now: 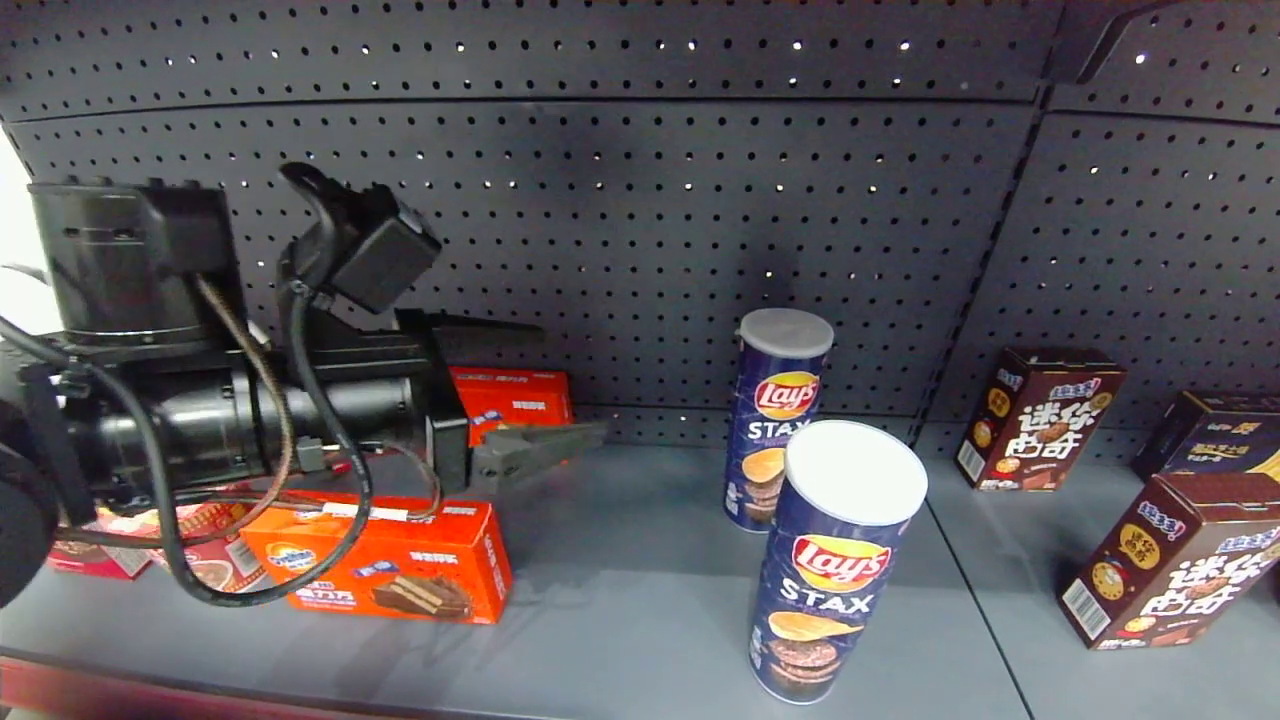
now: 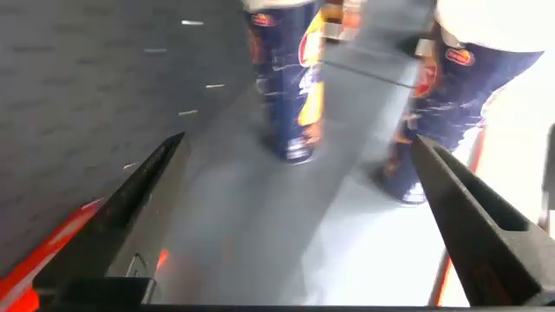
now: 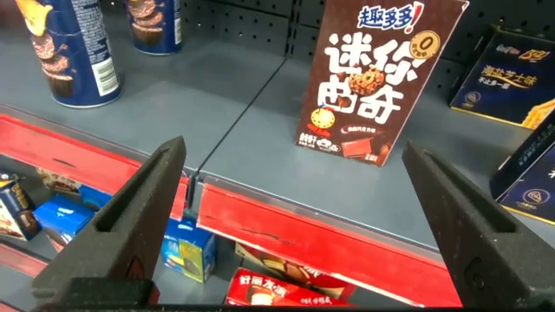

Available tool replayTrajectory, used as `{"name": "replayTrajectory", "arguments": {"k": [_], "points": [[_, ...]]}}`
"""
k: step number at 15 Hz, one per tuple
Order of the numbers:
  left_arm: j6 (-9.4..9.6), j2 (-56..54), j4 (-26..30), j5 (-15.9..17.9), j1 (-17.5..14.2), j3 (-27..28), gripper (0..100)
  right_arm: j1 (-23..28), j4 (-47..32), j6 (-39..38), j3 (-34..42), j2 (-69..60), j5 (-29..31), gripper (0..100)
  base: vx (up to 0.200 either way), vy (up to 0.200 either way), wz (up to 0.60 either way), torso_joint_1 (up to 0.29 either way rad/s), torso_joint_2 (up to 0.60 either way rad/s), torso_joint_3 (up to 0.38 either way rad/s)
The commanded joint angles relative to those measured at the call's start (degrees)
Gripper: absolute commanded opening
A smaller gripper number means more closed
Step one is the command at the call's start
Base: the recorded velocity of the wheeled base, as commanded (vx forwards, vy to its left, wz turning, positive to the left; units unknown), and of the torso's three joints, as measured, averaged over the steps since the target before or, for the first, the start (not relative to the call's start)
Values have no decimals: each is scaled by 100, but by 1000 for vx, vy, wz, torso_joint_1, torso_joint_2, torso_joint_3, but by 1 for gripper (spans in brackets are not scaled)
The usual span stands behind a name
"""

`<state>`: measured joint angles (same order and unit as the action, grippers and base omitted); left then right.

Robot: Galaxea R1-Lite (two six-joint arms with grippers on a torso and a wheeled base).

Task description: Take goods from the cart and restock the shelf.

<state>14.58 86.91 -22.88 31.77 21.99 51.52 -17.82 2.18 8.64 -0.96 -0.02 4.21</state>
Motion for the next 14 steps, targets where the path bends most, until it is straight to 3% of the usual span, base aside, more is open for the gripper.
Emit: {"name": "replayTrajectory", "arguments": {"k": [1, 3, 5, 6, 8, 10, 12, 14], "points": [[10, -781, 65, -769, 112, -318, 100, -2, 2, -3, 0, 2, 1, 100, 0, 0, 0, 0, 0, 0], [-17, -1484, 100, -2017, 719, -986, 100, -2, 2, -179, 0, 2, 10, 100, 0, 0, 0, 0, 0, 0], [-34, -1993, 91, -2324, 798, -1724, 100, -2, -42, -548, -36, 2, 239, 100, 0, 0, 0, 0, 0, 0], [-43, -2081, 100, -2421, 815, -1750, 100, -63, -130, -548, -220, 11, 186, 100, 0, 0, 0, 0, 0, 0], [-43, -2090, 100, -2509, 798, -1654, 100, -116, -376, -548, -1785, 1356, -429, 100, 0, 0, 0, 0, 0, 0], [-78, -2046, 91, -2570, 798, -1566, 100, -134, -447, -416, -2848, 2507, -825, 100, 0, 0, 0, 0, 0, 0], [-254, -1949, 100, -2562, 807, -1548, 100, -204, -491, 129, -3305, 3509, -1027, 100, 0, 0, 0, 0, 0, 0], [-298, -1809, 91, -2526, 833, -1548, 100, -661, -438, 472, -3419, 4327, -1053, 100, 0, 0, 0, 0, 0, 0]]}}
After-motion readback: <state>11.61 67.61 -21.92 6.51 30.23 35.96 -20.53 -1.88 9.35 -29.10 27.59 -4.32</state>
